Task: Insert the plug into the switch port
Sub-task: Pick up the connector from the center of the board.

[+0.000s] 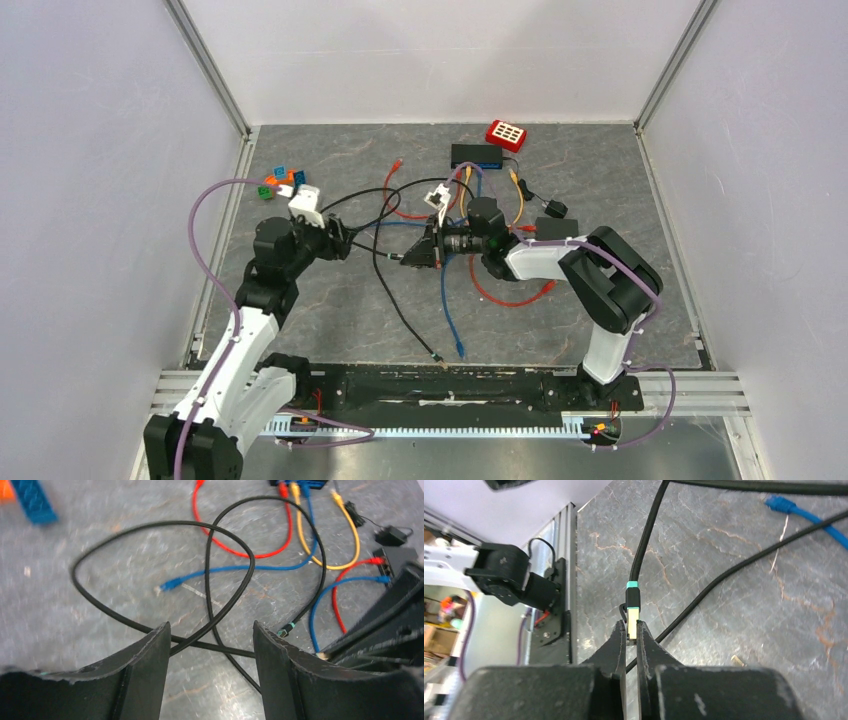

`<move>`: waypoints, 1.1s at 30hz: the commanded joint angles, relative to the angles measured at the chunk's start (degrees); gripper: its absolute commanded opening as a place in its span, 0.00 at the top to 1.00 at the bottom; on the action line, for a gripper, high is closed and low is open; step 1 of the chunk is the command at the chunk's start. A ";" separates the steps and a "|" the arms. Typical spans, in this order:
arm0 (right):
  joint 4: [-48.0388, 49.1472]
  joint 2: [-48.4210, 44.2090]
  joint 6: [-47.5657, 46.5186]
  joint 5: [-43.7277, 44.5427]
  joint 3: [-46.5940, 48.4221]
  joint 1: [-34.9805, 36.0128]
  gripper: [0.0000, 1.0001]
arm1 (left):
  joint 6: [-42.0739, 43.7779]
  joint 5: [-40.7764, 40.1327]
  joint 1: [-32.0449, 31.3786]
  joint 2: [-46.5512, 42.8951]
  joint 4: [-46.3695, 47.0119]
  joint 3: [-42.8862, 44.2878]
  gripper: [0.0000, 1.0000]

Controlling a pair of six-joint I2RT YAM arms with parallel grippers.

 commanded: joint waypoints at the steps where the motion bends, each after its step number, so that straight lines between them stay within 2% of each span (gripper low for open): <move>1: 2.09 -3.81 12.34 -4.38 -1.50 -2.38 1.00 | 24.03 5.74 -6.19 0.39 6.30 1.51 0.32; 5: 7.73 -5.49 18.88 -6.96 -4.89 -4.98 1.00 | 41.23 14.32 -11.75 2.21 1.07 3.99 0.31; 9: 10.55 -6.52 22.67 -8.44 -7.16 -6.68 1.00 | 52.30 15.40 -18.37 2.38 0.29 3.04 0.30; 14: 11.87 -8.37 22.20 -10.08 -10.20 -8.20 1.00 | 59.13 13.37 -23.92 8.42 -1.90 5.46 0.30; 21: 12.88 -9.73 24.16 -11.48 -12.40 -9.58 1.00 | 64.84 14.22 -26.54 14.91 -5.80 9.60 0.34; 27: 11.09 -9.14 23.80 -11.92 -11.72 -9.64 1.00 | 66.49 12.69 -28.78 16.90 -6.82 11.44 0.44; 33: 9.75 -9.47 23.64 -11.37 -11.46 -9.67 1.00 | 68.97 11.85 -30.60 18.22 -8.58 12.26 0.49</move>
